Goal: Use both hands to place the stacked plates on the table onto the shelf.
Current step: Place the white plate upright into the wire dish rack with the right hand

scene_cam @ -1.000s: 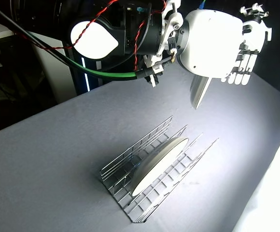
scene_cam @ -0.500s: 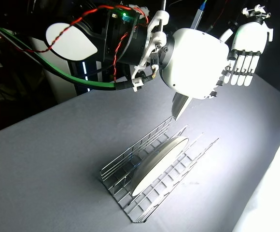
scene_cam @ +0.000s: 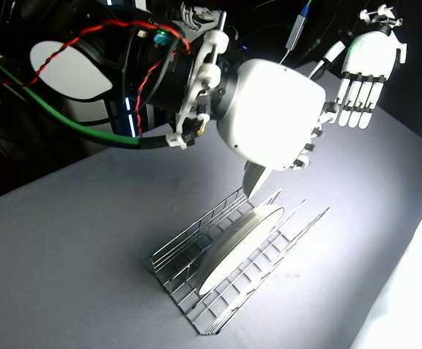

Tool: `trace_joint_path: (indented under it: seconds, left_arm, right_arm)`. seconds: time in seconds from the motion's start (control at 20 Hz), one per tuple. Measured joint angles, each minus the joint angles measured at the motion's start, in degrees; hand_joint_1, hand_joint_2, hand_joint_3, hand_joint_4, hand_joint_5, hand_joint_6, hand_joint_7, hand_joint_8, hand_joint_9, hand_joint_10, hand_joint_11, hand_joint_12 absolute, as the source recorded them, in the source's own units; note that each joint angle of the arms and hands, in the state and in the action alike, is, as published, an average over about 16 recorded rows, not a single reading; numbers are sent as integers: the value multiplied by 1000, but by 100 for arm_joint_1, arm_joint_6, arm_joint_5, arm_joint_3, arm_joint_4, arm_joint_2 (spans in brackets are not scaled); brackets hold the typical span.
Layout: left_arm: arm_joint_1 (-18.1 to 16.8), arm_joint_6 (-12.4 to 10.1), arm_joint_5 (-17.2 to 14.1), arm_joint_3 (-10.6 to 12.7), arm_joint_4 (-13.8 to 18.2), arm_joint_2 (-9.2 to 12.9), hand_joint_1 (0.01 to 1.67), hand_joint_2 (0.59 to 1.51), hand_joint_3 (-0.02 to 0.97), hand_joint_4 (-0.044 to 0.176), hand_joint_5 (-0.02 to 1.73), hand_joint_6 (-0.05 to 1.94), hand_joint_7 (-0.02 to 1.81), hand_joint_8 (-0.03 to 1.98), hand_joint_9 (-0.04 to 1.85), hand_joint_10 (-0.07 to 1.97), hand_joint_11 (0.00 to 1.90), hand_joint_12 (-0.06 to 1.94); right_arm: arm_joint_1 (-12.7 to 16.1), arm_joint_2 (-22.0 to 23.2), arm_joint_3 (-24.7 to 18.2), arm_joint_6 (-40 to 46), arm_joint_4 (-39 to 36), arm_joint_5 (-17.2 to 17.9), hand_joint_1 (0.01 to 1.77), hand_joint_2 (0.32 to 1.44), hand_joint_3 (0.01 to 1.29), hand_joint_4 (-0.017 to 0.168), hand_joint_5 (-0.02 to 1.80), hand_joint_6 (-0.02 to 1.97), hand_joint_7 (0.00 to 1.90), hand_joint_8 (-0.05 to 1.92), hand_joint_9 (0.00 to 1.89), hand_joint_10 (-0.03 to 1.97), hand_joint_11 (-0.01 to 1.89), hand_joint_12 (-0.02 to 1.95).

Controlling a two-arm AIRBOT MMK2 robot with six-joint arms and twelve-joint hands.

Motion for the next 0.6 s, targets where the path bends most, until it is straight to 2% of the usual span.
trace_joint_path:
  seconds: [0.6]
  left_arm:
    - [-49, -5, 4, 52, 53, -116, 15, 1085, 3, -2, 21, 7, 12, -3, 18, 7, 21, 10]
  right_arm:
    - [-823, 296, 57, -48, -446, 498, 1450, 988, 9, -8, 858, 1137, 994, 732, 983, 1068, 841, 1540]
